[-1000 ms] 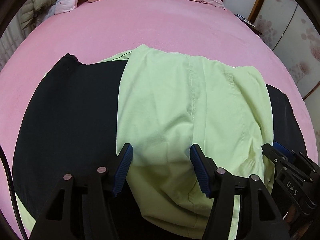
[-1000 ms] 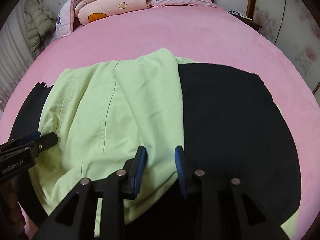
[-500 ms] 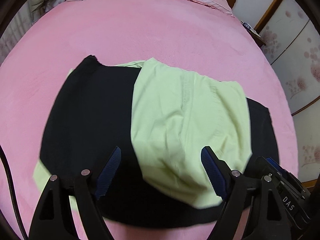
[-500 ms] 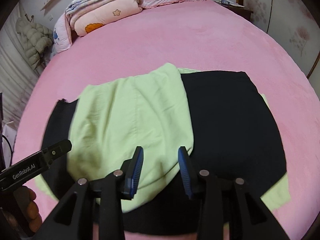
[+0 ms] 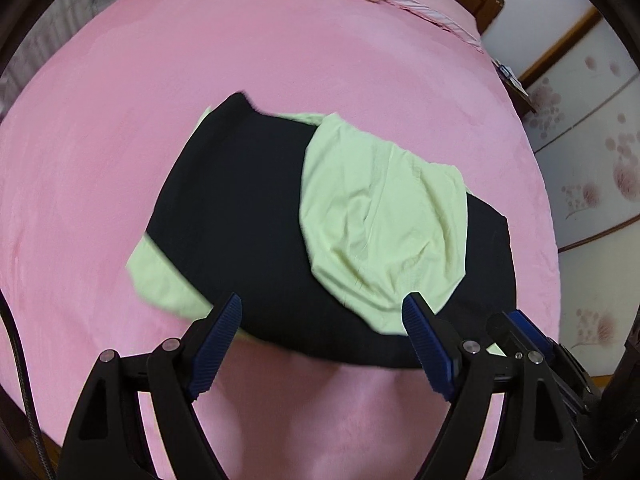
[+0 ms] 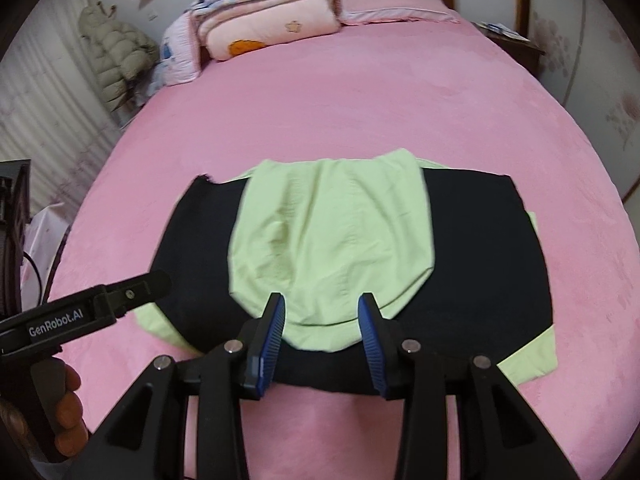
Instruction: Fold large clothes
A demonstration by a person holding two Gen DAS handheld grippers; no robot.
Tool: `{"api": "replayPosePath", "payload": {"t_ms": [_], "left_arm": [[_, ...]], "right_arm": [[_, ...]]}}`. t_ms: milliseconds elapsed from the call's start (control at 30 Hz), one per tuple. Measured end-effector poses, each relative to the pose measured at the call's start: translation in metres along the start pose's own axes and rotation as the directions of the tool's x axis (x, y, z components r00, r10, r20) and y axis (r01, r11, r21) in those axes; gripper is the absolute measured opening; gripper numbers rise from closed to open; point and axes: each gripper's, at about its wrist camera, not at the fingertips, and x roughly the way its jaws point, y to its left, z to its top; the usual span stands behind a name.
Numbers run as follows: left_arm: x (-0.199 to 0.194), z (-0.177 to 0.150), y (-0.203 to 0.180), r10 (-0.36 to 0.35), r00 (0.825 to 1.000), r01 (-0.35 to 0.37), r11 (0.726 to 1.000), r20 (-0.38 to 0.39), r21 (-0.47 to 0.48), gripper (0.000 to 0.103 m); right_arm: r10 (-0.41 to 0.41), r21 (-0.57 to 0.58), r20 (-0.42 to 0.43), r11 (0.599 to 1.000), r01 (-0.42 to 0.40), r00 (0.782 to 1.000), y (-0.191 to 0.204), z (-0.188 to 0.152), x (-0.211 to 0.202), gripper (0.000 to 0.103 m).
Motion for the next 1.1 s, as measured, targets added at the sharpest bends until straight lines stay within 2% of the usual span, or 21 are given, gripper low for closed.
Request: {"api": "replayPosePath", "payload": {"t_ms": [167, 367, 467, 567, 633, 700, 767, 967, 1000, 1067, 1100], "left_arm": [[0.004, -0.027, 0.036, -0.015, 0.999, 0.011, 0.995, -0.039, -0.096, 0.081], [0.037, -0.053, 0.083, -0.047, 0.998, 0.037, 0.980, -0.049, -0.198, 0.081], [0.056, -0.060, 0.108, -0.118, 0.993, 0.115, 0.958, 0.005, -0.261, 0.081], [0.078, -0.064, 0.137, -0.218, 0.972, 0.236, 0.907, 0.090, -0.350, 0.081], [0.095, -0.062, 0.149, -0.274, 0.955, 0.298, 0.876, 0.117, -0.379, 0.081], [0.112, -0.058, 0.156, -0.298, 0.945, 0.328, 0.862, 0.138, -0.386, 0.081], [0.123, -0.051, 0.159, -0.318, 0.931, 0.363, 0.854, 0.178, -0.373, 0.081], [0.141, -0.016, 0.153, -0.329, 0.901, 0.410, 0.858, 0.283, -0.309, 0.081], [0.142, -0.010, 0.153, -0.329, 0.896, 0.416, 0.856, 0.297, -0.307, 0.080], [0.142, 0.001, 0.150, -0.327, 0.889, 0.424, 0.852, 0.319, -0.308, 0.063], [0.141, 0.006, 0.148, -0.318, 0.895, 0.412, 0.857, 0.314, -0.308, 0.048]], "right_arm": [[-0.003, -0.063, 0.027, 0.998, 0.005, 1.000, 0.026, -0.010, -0.002, 0.038], [-0.013, -0.093, 0.055, 0.996, 0.018, 0.998, 0.040, -0.021, 0.015, 0.038], [-0.028, -0.093, 0.046, 0.995, 0.032, 0.999, 0.044, -0.026, 0.033, 0.038], [-0.031, -0.089, 0.051, 0.995, 0.035, 0.998, 0.047, -0.030, 0.046, 0.038], [-0.036, -0.092, 0.056, 0.995, 0.041, 0.998, 0.050, -0.030, 0.053, 0.038], [-0.036, -0.098, 0.067, 0.994, 0.043, 0.997, 0.052, -0.030, 0.060, 0.038], [-0.040, -0.102, 0.079, 0.994, 0.048, 0.996, 0.053, -0.029, 0.066, 0.038], [-0.064, -0.094, 0.116, 0.993, 0.075, 0.991, 0.050, -0.024, 0.083, 0.038], [-0.068, -0.094, 0.123, 0.992, 0.080, 0.990, 0.049, -0.023, 0.085, 0.038], [-0.087, -0.100, 0.142, 0.990, 0.102, 0.986, 0.046, -0.020, 0.091, 0.038], [-0.101, -0.103, 0.147, 0.988, 0.117, 0.984, 0.045, -0.018, 0.094, 0.038]]}}
